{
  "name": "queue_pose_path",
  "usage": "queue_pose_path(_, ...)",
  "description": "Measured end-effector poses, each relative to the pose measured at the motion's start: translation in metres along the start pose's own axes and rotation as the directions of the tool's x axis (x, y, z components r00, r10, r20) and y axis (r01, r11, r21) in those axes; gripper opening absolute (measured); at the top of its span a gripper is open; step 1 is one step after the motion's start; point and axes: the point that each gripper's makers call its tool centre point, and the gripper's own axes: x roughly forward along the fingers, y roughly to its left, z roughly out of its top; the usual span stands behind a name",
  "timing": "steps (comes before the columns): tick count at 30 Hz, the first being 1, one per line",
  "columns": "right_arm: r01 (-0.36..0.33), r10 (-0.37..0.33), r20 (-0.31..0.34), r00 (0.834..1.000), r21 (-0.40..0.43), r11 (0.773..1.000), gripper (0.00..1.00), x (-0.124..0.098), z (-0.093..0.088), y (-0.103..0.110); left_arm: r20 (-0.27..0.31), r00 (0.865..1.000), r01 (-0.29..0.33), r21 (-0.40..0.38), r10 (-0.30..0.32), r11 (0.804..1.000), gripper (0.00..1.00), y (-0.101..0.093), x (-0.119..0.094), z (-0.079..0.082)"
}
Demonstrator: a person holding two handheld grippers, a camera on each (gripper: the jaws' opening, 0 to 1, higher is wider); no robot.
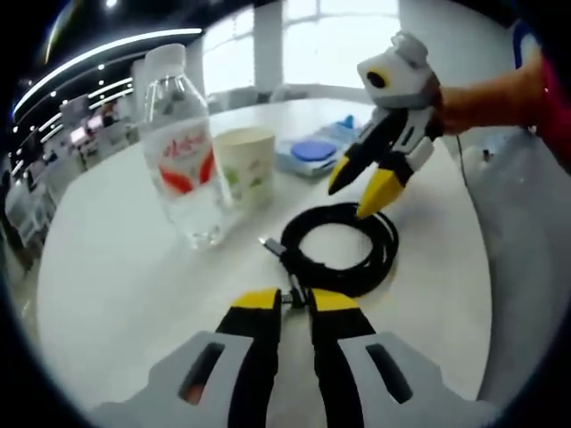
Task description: Arrange the tabletop items into an orderly group along one side of the table until the central work area is clear of visible clutter.
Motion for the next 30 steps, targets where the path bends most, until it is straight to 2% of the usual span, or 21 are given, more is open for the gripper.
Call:
queue_pose_path(5, 0.042, -0.043, -0.018, 0.999, -0.026, 0.999, 0.28, 0.007, -0.002, 0.002, 0.004, 1.000, -0.004, -0.003, 0.004, 1.000, 0.09, 0.000, 0.000, 0.000)
queue_pose_path(8, 0.098, -0.100, -0.033, 0.994, -0.067, 0.993, 0.24, 0.008, -0.003, -0.004, 0.007, 1.000, -0.008, -0.003, 0.008, 1.000, 0.09, -0.001, -0.001, 0.001)
queue_pose_path(17, 0.158, -0.161, -0.030, 0.986, -0.095, 0.983, 0.15, 0.009, -0.003, -0.011, 0.014, 1.000, -0.007, -0.008, 0.007, 1.000, 0.09, -0.003, -0.001, 0.003)
queue_pose_path(18, 0.160, -0.163, -0.028, 0.986, -0.094, 0.983, 0.14, 0.008, -0.003, -0.011, 0.014, 1.000, -0.007, -0.008, 0.007, 1.000, 0.09, -0.003, -0.001, 0.003)
queue_pose_path(19, 0.143, -0.146, -0.020, 0.989, -0.096, 0.985, 0.09, 0.009, -0.001, -0.008, 0.017, 1.000, -0.006, -0.009, 0.007, 1.000, 0.09, -0.004, -0.001, 0.004)
queue_pose_path(20, 0.165, -0.169, -0.027, 0.985, -0.099, 0.981, 0.06, 0.008, -0.002, -0.011, 0.024, 1.000, -0.001, -0.013, 0.001, 1.000, 0.09, -0.005, -0.001, 0.005)
queue_pose_path(30, 0.142, -0.144, -0.015, 0.990, -0.074, 0.987, 0.02, 0.005, 0.000, -0.009, 0.021, 1.000, -0.005, -0.009, 0.005, 1.000, 0.09, -0.006, -0.003, 0.006)
